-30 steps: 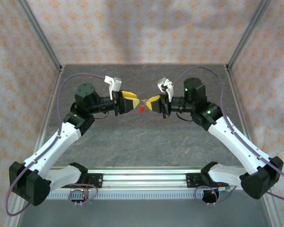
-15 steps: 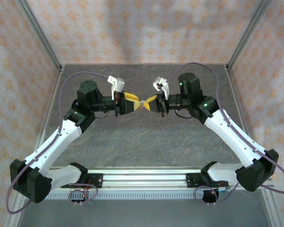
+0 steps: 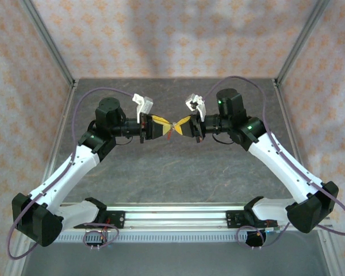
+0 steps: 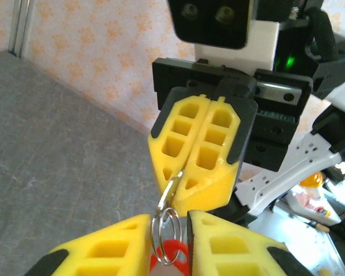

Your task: Remove the keys from the keyring

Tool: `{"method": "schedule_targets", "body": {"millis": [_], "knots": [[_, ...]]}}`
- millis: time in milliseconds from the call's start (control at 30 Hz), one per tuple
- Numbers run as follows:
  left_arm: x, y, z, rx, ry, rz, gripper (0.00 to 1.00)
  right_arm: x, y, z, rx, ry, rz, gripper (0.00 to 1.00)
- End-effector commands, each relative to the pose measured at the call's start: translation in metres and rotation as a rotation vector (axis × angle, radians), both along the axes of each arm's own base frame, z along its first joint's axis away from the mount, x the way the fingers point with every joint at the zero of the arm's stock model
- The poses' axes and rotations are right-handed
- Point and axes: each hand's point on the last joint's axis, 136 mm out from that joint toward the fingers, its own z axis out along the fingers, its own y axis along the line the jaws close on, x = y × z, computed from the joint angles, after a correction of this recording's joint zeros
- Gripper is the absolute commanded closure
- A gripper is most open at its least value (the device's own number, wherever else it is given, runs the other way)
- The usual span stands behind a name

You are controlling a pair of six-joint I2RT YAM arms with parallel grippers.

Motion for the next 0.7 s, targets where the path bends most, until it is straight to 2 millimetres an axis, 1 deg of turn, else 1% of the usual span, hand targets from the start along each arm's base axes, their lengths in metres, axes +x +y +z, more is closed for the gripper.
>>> {"method": "schedule_targets", "body": {"millis": [0,33,100,133,200,300,467,633,667], "knots": [[-0.006,-0.003,0.015,-0.016,-0.033,-0.043,0.84,-0.001,0.0,0.019,0.028,-0.042,0.017,1.0],[-0.007,-0.003,0.014,-0.015,-0.033,-0.042,0.86,-0.001,0.0,0.019,0.029,-0.042,0.017,1.0],[-0.007,-0.003,0.014,-0.015,-0.034,-0.044,0.93,-0.001,0.0,0.018,0.028,-0.039,0.017,1.0],[-0.007,-0.003,0.014,-0.013,-0.034,-0.043,0.94,-0.001,0.0,0.018,0.028,-0.04,0.015,1.0],[-0.007,-0.003,0.013,-0.011,-0.038,-0.037,1.0,-0.001,0.0,0.019,0.03,-0.044,0.013,1.0],[-0.005,-0.002,0.016,-0.032,-0.039,-0.023,1.0,0.001,-0.001,0.019,0.032,-0.055,0.0,1.0],[0.001,0.001,0.028,-0.103,-0.045,0.012,1.0,0.003,-0.005,0.02,0.058,-0.093,-0.037,1.0],[0.006,0.006,0.035,-0.147,-0.047,0.039,1.0,0.006,-0.005,0.006,0.043,-0.074,-0.059,1.0],[0.006,0.007,0.037,-0.153,-0.046,0.042,1.0,0.002,-0.009,0.014,0.06,-0.094,-0.065,1.0]]}}
